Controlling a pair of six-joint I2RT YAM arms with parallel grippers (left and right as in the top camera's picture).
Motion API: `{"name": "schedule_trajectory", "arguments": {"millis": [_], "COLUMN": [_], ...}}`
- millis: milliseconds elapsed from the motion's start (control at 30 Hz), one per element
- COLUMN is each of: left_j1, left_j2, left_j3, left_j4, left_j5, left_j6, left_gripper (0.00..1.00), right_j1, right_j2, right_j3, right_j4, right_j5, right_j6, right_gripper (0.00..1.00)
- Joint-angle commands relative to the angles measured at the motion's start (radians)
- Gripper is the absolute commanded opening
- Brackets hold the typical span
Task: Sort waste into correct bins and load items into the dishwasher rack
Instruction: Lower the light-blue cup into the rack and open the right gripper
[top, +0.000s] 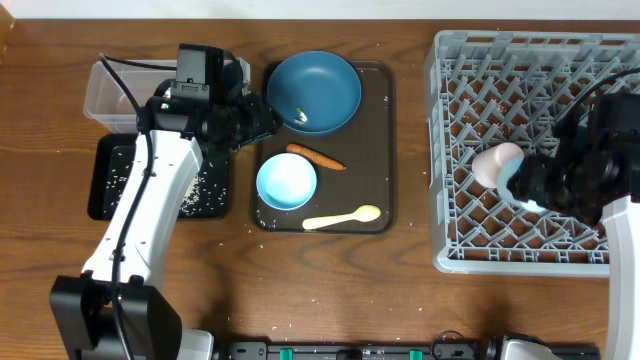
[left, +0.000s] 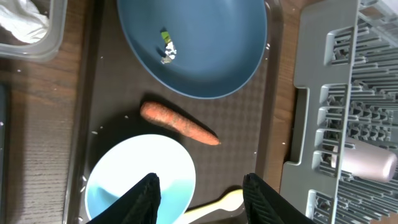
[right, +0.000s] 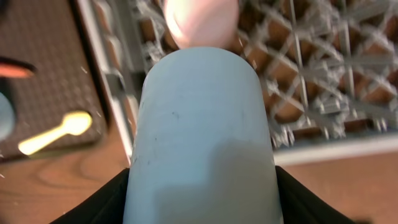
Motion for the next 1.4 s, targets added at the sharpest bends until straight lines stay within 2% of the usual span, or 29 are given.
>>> {"name": "schedule_trajectory", "arguments": {"millis": [0,333,733,1367], "left_j1": [0.002,0.002,0.002,0.002], "left_j2": [0.001,0.001,0.001,0.001], "left_j3": [0.006,0.006,0.006,0.006], "left_j4": [-0.004,-0.005,-0.011,-0.014], "left_j5": [-0.03,-0.031,-0.031,-0.031], "left_j6": [0.013,0.013,0.013,0.013], "left_gripper": [0.46,0.46,0.46,0.46], "right_j1": [0.009,0.01,0.095,0.094], "right_j2": [-0.006,0.038,0.233,0.468], "right_j3": [0.01,0.01,-0.028,-0.079], "right_j4": [-0.037,-0.123,-0.118,-0.08], "right_j5": [0.068,0.097,0.116,0.119], "right_j6": [0.014,0.011,0.012,0.013], "right_gripper": [0.41,0.41,0.44,0.47]}}
